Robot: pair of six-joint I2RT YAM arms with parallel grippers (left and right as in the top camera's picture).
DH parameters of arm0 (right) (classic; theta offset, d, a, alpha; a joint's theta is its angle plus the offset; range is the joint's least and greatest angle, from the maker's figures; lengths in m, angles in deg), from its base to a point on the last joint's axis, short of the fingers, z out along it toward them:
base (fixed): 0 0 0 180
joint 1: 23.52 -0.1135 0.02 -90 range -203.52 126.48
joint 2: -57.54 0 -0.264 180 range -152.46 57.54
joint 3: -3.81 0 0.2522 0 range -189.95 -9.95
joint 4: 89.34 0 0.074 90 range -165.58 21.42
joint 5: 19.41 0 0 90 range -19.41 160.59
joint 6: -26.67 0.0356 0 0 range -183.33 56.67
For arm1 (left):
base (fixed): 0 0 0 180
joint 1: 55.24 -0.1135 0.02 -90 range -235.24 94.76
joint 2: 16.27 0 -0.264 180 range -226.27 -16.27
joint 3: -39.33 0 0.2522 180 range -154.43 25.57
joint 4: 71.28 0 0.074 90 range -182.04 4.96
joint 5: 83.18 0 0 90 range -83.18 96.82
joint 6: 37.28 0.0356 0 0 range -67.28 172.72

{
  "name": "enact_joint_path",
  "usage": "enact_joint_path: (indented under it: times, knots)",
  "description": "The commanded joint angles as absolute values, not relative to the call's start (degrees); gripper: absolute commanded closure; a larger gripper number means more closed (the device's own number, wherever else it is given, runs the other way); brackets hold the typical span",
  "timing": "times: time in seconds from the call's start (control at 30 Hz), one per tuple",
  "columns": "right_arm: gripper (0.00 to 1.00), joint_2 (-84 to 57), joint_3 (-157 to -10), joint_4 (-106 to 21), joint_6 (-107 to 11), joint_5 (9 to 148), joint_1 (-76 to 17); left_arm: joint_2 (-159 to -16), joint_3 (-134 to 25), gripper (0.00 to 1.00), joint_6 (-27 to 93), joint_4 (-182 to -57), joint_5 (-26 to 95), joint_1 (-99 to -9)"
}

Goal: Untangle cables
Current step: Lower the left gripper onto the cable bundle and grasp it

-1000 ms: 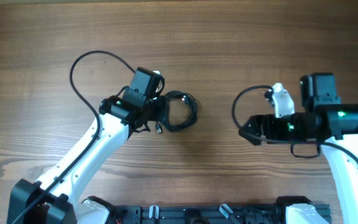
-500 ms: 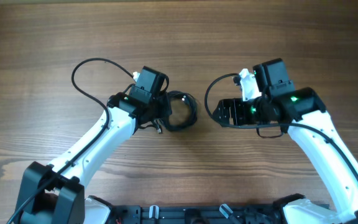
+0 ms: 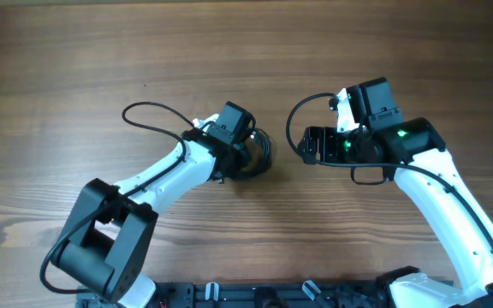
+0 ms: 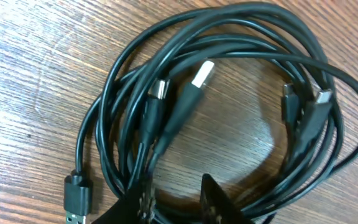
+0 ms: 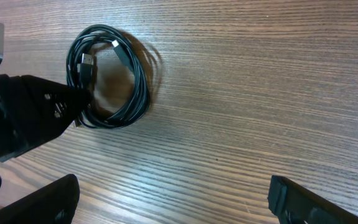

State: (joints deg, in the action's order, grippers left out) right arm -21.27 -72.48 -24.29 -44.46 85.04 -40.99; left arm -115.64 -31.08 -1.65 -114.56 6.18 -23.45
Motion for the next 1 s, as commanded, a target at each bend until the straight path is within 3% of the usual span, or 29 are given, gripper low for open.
enact_joint_path:
  times: [0.0,0.07,0.23,0.53,0.7,0.97]
  knots:
    - [0.0,-21.4,-73.2,-24.5,-43.8,83.9,-41.2,-116.9,-31.7,0.53,-1.4,-114.3,2.8,-23.2]
    - [0.0,-21.4,-73.2,-24.6,-43.9,83.9,-41.2,-116.9,-31.7,0.46,2.9,-113.7,2.7,-23.2]
    - [0.0,-21.5,-73.2,-24.6,-45.2,83.9,-41.2,-116.9,-31.7,0.46,6.6,-113.5,4.5,-23.2]
    - [0.0,-24.0,-73.2,-25.4,-45.9,83.8,-41.2,-116.9,-34.7,0.53,13.5,-115.4,7.3,-23.2]
    - [0.0,-24.9,-73.2,-25.6,-46.8,81.9,-41.2,-116.9,-42.2,0.56,16.3,-126.1,3.3,-24.1]
    - [0.0,-25.1,-73.2,-25.6,-46.8,80.9,-41.2,-117.0,-42.9,0.56,14.3,-132.3,-0.8,-23.8]
